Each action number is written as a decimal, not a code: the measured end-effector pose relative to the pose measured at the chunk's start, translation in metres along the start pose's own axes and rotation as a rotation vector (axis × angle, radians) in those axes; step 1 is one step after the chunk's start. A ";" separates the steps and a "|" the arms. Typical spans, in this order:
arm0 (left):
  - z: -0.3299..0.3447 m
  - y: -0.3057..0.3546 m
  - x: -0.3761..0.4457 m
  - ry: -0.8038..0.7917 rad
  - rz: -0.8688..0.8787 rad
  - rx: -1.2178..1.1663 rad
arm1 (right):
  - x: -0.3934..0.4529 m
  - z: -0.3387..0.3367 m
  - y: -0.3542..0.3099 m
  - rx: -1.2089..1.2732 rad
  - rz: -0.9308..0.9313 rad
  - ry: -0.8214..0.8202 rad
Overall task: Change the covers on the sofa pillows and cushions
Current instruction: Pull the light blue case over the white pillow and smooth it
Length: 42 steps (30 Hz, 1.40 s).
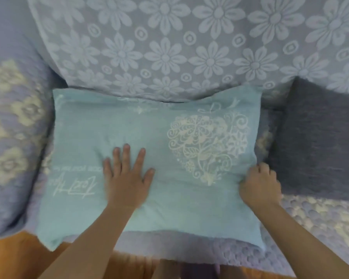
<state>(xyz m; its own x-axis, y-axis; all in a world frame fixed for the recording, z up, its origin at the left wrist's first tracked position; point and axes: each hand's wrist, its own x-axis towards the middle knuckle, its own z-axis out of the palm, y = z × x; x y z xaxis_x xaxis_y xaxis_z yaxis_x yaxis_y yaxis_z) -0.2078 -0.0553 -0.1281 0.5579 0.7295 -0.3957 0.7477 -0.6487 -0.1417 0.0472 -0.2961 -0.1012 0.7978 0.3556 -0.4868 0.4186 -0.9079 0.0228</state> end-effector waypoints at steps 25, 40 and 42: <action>-0.134 -0.140 -0.001 0.240 -0.486 -0.575 | -0.022 -0.112 -0.012 0.907 0.438 0.174; -0.037 0.008 0.031 0.126 0.060 -0.146 | 0.002 -0.002 -0.125 0.120 -0.677 0.241; -0.024 -0.036 0.037 0.106 -0.098 -0.107 | 0.054 0.014 -0.067 0.054 -0.167 0.024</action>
<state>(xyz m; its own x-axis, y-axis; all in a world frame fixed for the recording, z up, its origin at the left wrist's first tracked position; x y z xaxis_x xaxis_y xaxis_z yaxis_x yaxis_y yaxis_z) -0.2054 0.0005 -0.1160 0.5110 0.8105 -0.2862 0.8313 -0.5507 -0.0754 0.0566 -0.2191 -0.1411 0.7298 0.5070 -0.4587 0.5225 -0.8463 -0.1042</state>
